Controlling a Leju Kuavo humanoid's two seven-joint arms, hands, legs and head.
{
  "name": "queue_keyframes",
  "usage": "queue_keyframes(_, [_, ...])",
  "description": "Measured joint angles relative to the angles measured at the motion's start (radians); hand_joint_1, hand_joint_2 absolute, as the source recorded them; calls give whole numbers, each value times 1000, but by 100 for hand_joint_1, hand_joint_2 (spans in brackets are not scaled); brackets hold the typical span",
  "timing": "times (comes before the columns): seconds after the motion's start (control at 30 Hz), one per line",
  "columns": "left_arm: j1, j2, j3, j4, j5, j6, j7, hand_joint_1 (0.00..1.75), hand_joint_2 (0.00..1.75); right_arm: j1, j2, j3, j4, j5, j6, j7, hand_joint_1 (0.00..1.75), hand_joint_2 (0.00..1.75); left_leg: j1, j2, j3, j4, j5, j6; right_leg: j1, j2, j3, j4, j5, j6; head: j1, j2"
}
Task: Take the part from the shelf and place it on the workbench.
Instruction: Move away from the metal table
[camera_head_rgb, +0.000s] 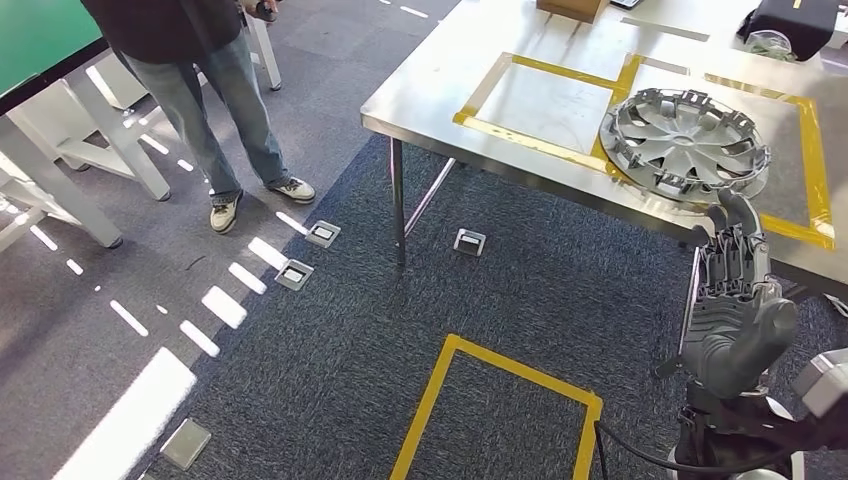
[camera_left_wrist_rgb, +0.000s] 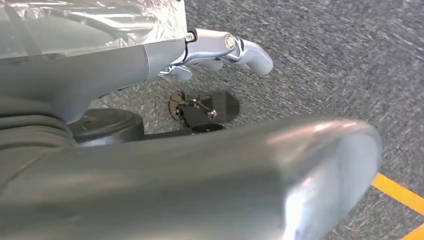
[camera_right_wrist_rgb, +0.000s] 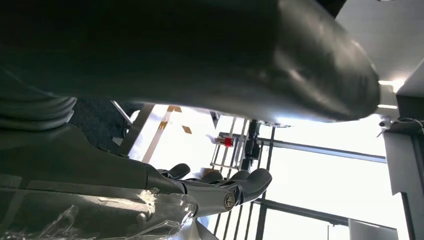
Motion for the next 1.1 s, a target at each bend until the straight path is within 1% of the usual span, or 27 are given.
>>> queue_keyframes(0.07, [4, 0, 0, 0, 4, 2, 0, 0, 0, 7, 1, -8, 10, -8, 0, 0, 0, 0, 2, -17, -3, -4, 6, 15, -2, -9, 1, 0, -4, 9, 4, 0])
queue_keyframes(0.1, [6, 0, 0, 0, 6, 3, 0, 0, 0, 11, 2, -12, 15, -11, 0, 0, 0, 0, 4, -24, -3, -8, 9, 21, -3, 5, -3, 11, -16, 14, 6, 0])
queue_keyframes(0.13, [5, 0, 0, 0, 8, 3, -1, 0, 0, 17, 2, -16, 20, -14, 0, 0, 0, 0, 7, -32, -4, -11, 13, 27, -5, 27, -16, 42, -39, 18, 9, 0])
queue_keyframes(0.2, [2, 0, 0, 0, 11, 4, -1, 0, 0, 31, 4, -26, 33, -19, -1, -1, 0, 0, 8, -50, -7, -13, 18, 34, -7, 74, -69, 158, -102, 21, 18, 0])
queue_keyframes(0.23, [2, 0, 0, 0, 11, 4, -1, 0, 0, 39, 6, -30, 41, -23, -1, -2, 0, 0, 7, -61, -9, -13, 19, 36, -7, 83, -98, 219, -125, 21, 23, 0])
queue_keyframes(0.27, [2, -1, 0, 0, 12, 5, -1, 0, 0, 47, 8, -34, 50, -26, -1, -3, 0, 0, 6, -71, -9, -13, 19, 36, -7, 86, -117, 255, -130, 20, 26, 0])
queue_keyframes(0.3, [3, 0, 0, 0, 13, 5, 0, 0, 0, 53, 11, -38, 58, -30, -1, -5, 0, 0, 5, -81, -10, -13, 19, 36, -7, 88, -120, 256, -116, 19, 29, 0])
queue_keyframes(0.33, [3, 0, 0, 0, 14, 6, 0, 0, 0, 59, 13, -42, 66, -34, -1, -8, 0, 0, 5, -92, -9, -12, 20, 36, -7, 91, -106, 222, -86, 16, 31, 0])
queue_keyframes(0.37, [3, 0, 0, 0, 14, 6, 0, 0, 0, 63, 15, -45, 73, -37, -1, -10, 0, 0, 5, -103, -9, -11, 20, 35, -8, 103, -80, 161, -48, 13, 33, 0])
queue_keyframes(0.4, [3, 0, 0, 0, 15, 6, 0, 0, 0, 67, 17, -48, 78, -39, -1, -12, 0, 0, 4, -113, -10, -9, 21, 32, -9, 124, -52, 98, -19, 9, 35, 0])
queue_keyframes(0.43, [2, 0, 0, 0, 15, 7, 0, 0, 0, 72, 18, -52, 84, -41, -1, -14, 0, 0, 4, -124, -13, -7, 22, 28, -10, 143, -29, 45, -1, 7, 37, 0])
queue_keyframes(0.47, [1, -1, 0, 0, 15, 8, 1, 0, 0, 76, 20, -56, 89, -43, -1, -15, 0, 0, 4, -132, -18, -6, 25, 23, -10, 158, -17, 15, 5, 5, 38, 0])
queue_keyframes(0.5, [1, -1, 0, 0, 15, 9, 1, 0, 0, 79, 22, -58, 94, -45, -1, -17, 0, 0, 6, -142, -23, -6, 28, 16, -9, 162, -14, 5, 1, 3, 39, 0])
queue_keyframes(0.57, [3, 0, 0, 0, 15, 13, 1, 0, 0, 84, 25, -62, 103, -52, -1, -23, 0, 0, 11, -155, -30, -7, 32, 2, -7, 143, -12, -4, 6, -5, 39, 0])
queue_keyframes(0.6, [5, 0, 0, 0, 15, 14, 1, 0, 0, 86, 28, -64, 108, -56, -1, -27, 0, 0, 10, -146, -34, 0, 25, -4, -9, 132, -9, -9, 9, -11, 37, 0])
queue_keyframes(0.63, [5, 0, 0, 0, 16, 16, 1, 0, 0, 88, 30, -65, 112, -62, -1, -32, 0, 0, 9, -128, -44, 23, 9, -9, -10, 120, -5, -15, 12, -17, 32, 0])
queue_keyframes(0.7, [2, 0, 0, 0, 17, 16, 0, 0, 0, 95, 36, -65, 121, -73, -1, -41, 0, 0, 8, -82, -85, 124, -50, -18, -10, 95, 0, -20, 13, -24, 20, 0])
queue_keyframes(0.73, [2, 0, 0, 0, 17, 16, 1, 0, 0, 99, 40, -65, 127, -77, -1, -45, 0, 0, 9, -70, -109, 185, -77, -21, -9, 82, 1, -19, 13, -26, 14, 0])
queue_keyframes(0.77, [2, 0, 0, 0, 17, 17, 1, 0, 0, 102, 43, -65, 132, -81, -1, -49, 0, 0, 10, -65, -126, 228, -91, -23, -8, 70, 1, -19, 12, -26, 11, 0])
queue_keyframes(0.8, [3, 0, 0, 0, 17, 17, 1, 0, 0, 103, 46, -65, 136, -83, -1, -52, 0, 0, 10, -63, -128, 240, -87, -23, -7, 58, 1, -18, 11, -26, 7, 0])
queue_keyframes(0.83, [4, 1, 0, 0, 17, 18, 1, 0, 0, 105, 48, -65, 140, -84, -1, -55, 0, 0, 10, -61, -112, 215, -67, -22, -7, 48, 1, -17, 10, -25, 4, 0])
queue_keyframes(0.87, [4, 1, 0, 0, 17, 18, 1, 0, 0, 106, 50, -65, 143, -85, -1, -58, 0, 0, 9, -54, -81, 160, -36, -19, -7, 38, 3, -16, 8, -24, 2, 0])
queue_keyframes(0.93, [2, 2, 0, 0, 17, 20, 0, 0, 0, 109, 54, -66, 148, -87, -1, -61, 0, 0, 0, -16, -17, 39, 1, -7, -3, 19, 5, -12, 2, -17, -3, 0])
queue_keyframes(0.97, [0, 2, 0, 0, 18, 20, 0, 0, 0, 112, 56, -66, 150, -87, -1, -62, 0, 0, -5, 1, 2, 2, 5, 0, -1, 10, 5, -10, 0, -13, -5, 0])
queue_keyframes(1.0, [-1, 2, 0, 0, 18, 20, -1, 0, 0, 114, 57, -66, 152, -88, -1, -63, 0, 0, -10, 10, 8, -13, 0, 7, 1, 1, 4, -9, -1, -8, -6, 0])
queue_keyframes(1.07, [2, 2, 0, 0, 19, 20, -1, 0, 0, 116, 60, -68, 157, -91, -1, -65, 0, 0, -9, -4, 8, -21, 4, 18, 2, -13, 3, -9, -3, 2, -5, 0])
queue_keyframes(1.1, [4, 2, 0, 0, 20, 20, -2, 0, 0, 116, 62, -70, 158, -93, -1, -68, 0, 0, -7, -13, 7, -25, 7, 24, 0, -2, 2, -4, -10, 7, -3, 0])
